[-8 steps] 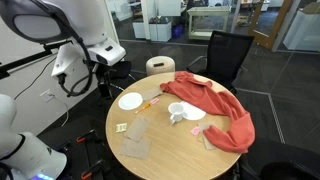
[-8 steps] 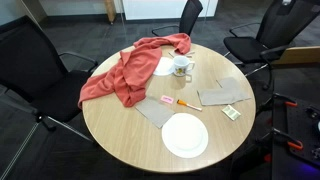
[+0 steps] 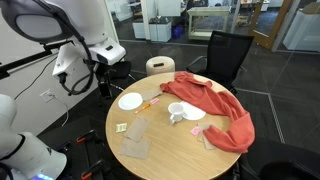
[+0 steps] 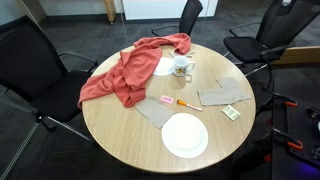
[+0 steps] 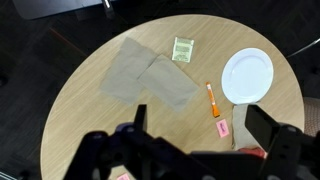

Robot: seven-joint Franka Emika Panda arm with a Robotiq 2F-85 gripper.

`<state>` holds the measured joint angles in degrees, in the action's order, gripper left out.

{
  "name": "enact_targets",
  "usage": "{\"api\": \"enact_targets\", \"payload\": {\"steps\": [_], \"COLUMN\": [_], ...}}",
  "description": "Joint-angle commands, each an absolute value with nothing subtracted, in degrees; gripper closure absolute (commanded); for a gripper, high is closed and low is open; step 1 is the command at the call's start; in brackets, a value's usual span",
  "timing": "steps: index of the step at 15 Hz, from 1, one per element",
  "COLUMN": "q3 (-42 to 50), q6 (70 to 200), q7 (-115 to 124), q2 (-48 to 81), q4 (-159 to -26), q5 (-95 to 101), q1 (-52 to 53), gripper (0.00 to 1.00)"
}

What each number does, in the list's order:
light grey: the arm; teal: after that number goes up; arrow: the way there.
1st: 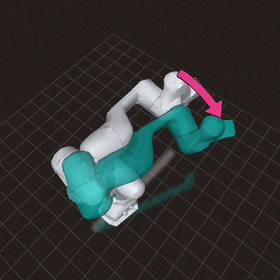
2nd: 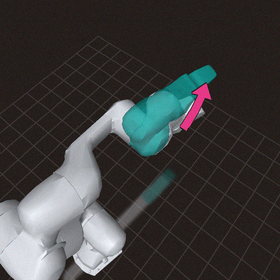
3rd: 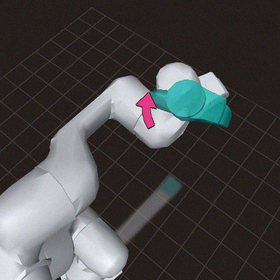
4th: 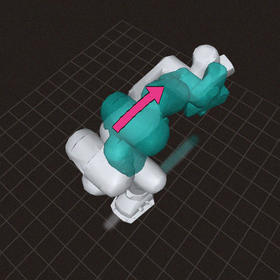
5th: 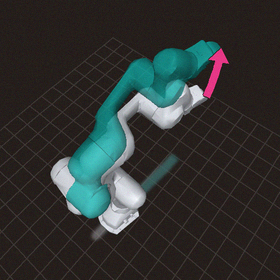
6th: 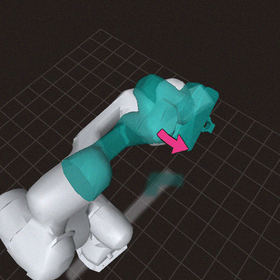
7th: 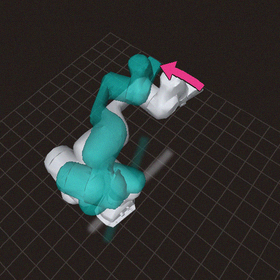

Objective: Put the yellow sharpie in the mug

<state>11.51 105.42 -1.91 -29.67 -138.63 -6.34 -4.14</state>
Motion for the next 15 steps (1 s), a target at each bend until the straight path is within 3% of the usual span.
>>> {"api": "enact_targets", "payload": {"steps": [1,15], "q3": [7.22,-7.58], "q6": [107.41,132.71], "q7": [-1.18,5.14], "q2": [-27.80,-5.85], "q4": [-138.60,-137.01], "q5": [-6.20,3.27], "q1": [-3.76,3.26], "gripper": [0.00,0.00]}}
